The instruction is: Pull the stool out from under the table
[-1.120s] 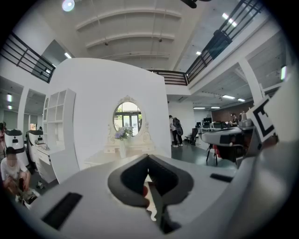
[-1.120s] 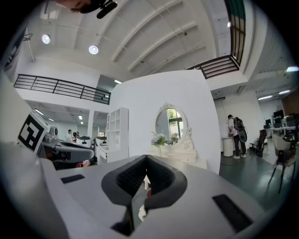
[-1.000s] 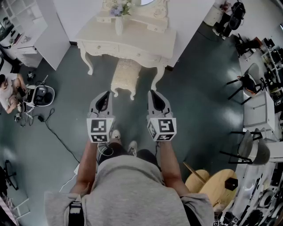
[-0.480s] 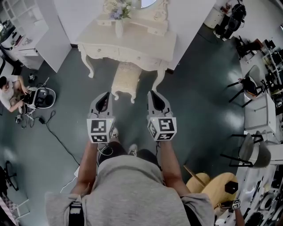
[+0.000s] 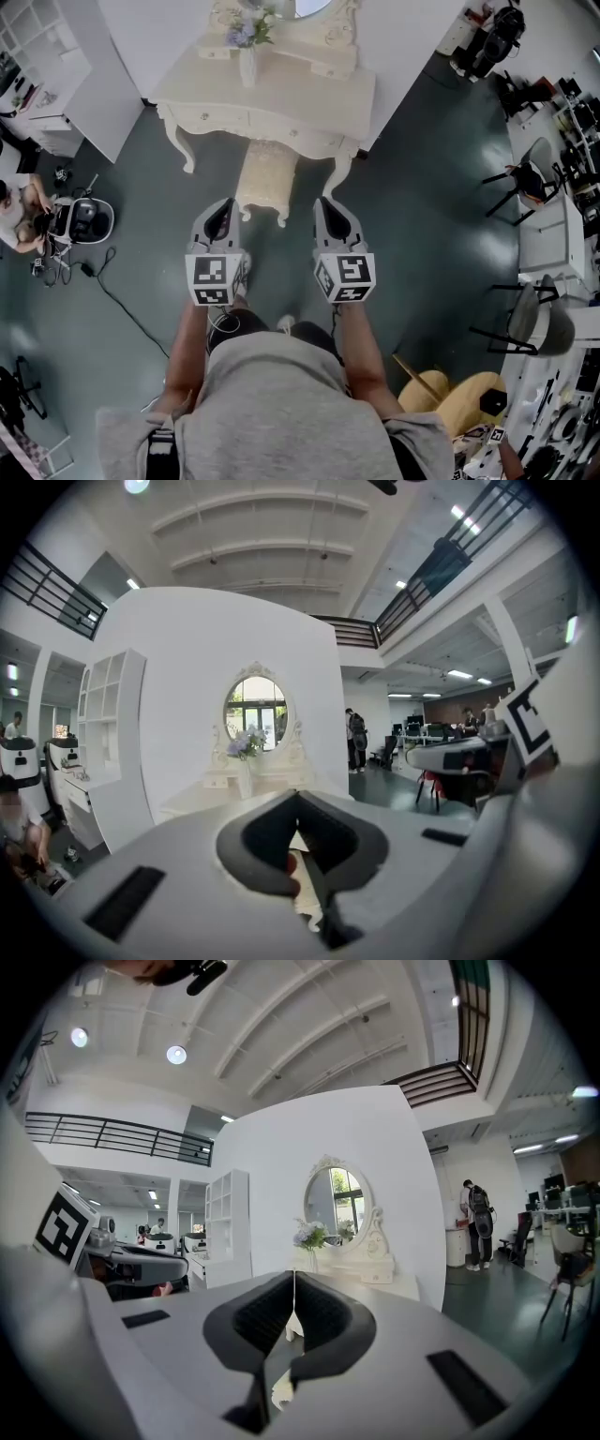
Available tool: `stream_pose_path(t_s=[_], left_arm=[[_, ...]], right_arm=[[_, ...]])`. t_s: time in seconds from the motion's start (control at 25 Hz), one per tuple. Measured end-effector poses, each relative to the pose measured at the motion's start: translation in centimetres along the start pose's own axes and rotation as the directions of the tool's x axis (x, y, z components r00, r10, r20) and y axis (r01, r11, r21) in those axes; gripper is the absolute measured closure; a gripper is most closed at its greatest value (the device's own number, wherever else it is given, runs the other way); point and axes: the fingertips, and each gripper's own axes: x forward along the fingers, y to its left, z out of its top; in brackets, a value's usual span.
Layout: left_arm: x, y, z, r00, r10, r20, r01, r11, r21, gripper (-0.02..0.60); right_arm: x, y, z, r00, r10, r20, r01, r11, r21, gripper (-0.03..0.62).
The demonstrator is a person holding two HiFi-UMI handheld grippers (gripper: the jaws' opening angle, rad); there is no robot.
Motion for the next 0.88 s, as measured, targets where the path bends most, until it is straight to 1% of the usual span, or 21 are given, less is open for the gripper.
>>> stream_pose_path(t_s=[0.24,0.36,0.48,0.72,0.88], left_arm=[[7.0,4.7,0.1,0.998,-0.059,-0.024,0.059,0.998,-0.001,0.578],[10.6,7.1,-0.1,0.994,-0.103,-0.045,0.103,0.995,-0.008,0.578],[13.8,9.5,-0.4,0.989,-0.132,-0.069,0.131,0.991,-0.016,0.578],[19.2,13.0,-2.3,0.972,-0.204,-0.119,0.201,0.979,-0.037,0.578],[22.3,15.1,-3.7,0.961,-0.232,-0.149,0.227,0.973,-0.05,0.578]], right_arm=[[7.4,-0.8,-0.2,0.998,-0.055,-0.035,0.055,0.998,0.009,0.58],[11.0,-1.2,-0.3,0.995,-0.089,-0.054,0.09,0.996,0.02,0.58],[14.4,-1.5,-0.8,0.989,-0.119,-0.082,0.122,0.992,0.033,0.58],[20.1,-1.6,-2.9,0.974,-0.171,-0.147,0.18,0.982,0.056,0.58],[23.2,-1.7,-4.8,0.962,-0.2,-0.187,0.216,0.974,0.067,0.58]])
